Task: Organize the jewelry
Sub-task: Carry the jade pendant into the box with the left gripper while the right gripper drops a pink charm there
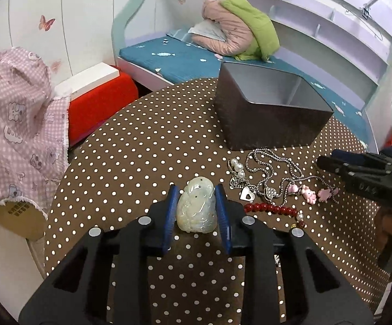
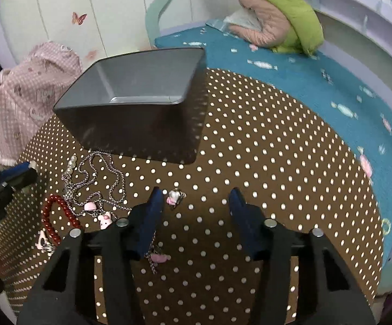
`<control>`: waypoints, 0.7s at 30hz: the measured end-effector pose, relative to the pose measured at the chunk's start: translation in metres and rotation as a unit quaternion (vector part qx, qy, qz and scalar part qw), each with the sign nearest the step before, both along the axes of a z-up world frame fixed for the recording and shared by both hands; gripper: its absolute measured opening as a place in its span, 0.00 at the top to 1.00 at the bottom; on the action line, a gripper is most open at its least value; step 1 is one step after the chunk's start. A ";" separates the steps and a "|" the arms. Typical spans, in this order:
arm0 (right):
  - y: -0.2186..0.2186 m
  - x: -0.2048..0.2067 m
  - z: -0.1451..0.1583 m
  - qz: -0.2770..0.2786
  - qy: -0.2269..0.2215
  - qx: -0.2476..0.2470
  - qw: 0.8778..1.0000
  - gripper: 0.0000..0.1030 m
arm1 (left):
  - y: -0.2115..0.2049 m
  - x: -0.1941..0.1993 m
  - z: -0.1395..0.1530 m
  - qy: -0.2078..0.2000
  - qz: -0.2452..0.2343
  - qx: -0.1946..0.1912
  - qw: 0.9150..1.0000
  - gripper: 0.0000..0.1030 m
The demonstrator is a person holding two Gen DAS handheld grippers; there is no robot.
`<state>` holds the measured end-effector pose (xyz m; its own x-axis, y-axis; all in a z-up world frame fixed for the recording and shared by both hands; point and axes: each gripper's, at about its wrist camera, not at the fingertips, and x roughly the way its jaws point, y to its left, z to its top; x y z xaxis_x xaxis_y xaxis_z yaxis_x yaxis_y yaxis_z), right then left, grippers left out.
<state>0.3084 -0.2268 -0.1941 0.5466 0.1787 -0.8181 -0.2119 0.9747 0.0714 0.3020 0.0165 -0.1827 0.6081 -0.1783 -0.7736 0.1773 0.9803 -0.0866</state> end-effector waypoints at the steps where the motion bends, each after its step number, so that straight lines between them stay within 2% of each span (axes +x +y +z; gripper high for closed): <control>1: 0.002 -0.001 -0.001 0.005 -0.002 -0.003 1.000 0.64 | 0.000 0.000 0.000 0.000 0.001 -0.001 1.000 0.73; 3: 0.005 -0.003 -0.002 0.016 -0.005 -0.009 1.000 0.70 | 0.002 -0.001 0.002 -0.001 0.004 -0.003 1.000 0.73; 5: 0.009 -0.006 -0.003 0.025 -0.009 -0.017 1.000 0.84 | 0.002 -0.001 0.003 -0.002 0.004 -0.003 1.000 0.73; 7: 0.013 -0.008 -0.004 0.028 -0.010 -0.021 0.999 0.92 | 0.002 -0.002 0.004 -0.003 0.007 -0.004 1.000 0.73; 15: 0.002 -0.017 -0.001 0.029 -0.011 0.009 0.999 0.92 | 0.001 -0.001 0.012 -0.010 0.007 -0.008 1.000 0.73; 21: -0.003 -0.026 0.033 0.043 -0.034 0.034 0.998 0.92 | -0.001 -0.001 0.026 -0.024 0.010 -0.015 1.000 0.73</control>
<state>0.2820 -0.2295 -0.1606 0.5803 0.2814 -0.7642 -0.3011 0.9460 0.1198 0.3012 0.0156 -0.1565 0.6475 -0.1881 -0.7385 0.1625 0.9809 -0.1073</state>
